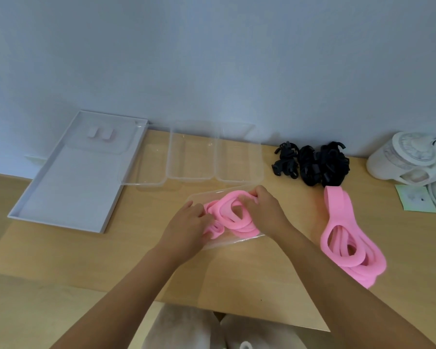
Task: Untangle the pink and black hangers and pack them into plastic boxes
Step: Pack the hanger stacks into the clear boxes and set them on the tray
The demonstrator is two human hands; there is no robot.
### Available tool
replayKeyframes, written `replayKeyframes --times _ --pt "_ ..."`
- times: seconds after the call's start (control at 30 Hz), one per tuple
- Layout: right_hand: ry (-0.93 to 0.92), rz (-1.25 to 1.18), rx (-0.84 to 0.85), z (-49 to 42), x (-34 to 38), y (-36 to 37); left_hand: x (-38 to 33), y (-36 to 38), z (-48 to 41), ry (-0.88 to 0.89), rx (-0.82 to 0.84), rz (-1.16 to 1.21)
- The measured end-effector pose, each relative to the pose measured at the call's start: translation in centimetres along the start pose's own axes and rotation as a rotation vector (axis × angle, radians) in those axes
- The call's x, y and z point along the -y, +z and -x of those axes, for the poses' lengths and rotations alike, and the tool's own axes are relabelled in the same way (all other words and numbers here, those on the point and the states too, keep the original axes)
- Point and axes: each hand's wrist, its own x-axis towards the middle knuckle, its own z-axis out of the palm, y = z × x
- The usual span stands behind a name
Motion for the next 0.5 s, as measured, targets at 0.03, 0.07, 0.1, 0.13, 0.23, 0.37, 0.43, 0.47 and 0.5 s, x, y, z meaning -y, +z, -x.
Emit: replayKeyframes --times 0.03,0.07,0.1,0.13,0.23,0.37,0.43,0.47,0.5 --pt "-0.017 0.073 -0.038 -0.1 0.1 0.3 -0.2 0.1 -0.1 0.013 -0.005 -0.014" --pt "-0.037 0.162 -0.057 0.0 0.0 0.7 -0.3 -0.1 -0.2 0.014 0.006 -0.029" --pt "-0.052 0.239 -0.059 0.0 -0.1 1.1 -0.4 -0.1 -0.3 0.021 0.022 -0.036" --pt "-0.077 0.358 -0.038 0.1 -0.4 1.5 -0.4 -0.2 -0.4 0.032 0.024 -0.041" --pt "-0.177 0.728 0.015 0.6 -0.6 2.5 -0.4 -0.4 -0.5 0.041 0.026 -0.042" --pt "-0.165 0.925 -0.069 0.9 0.0 2.9 0.0 -0.5 -0.3 0.051 0.049 0.066" --pt "-0.23 1.072 -0.15 1.1 1.2 2.2 0.3 -0.9 -0.6 0.074 0.041 0.096" --pt "-0.201 1.145 -0.143 1.1 2.1 1.8 0.3 -1.3 -0.8 0.081 0.055 0.113" --pt "-0.151 1.159 -0.09 0.8 1.9 1.8 0.2 -1.8 -1.0 0.083 0.074 0.122"
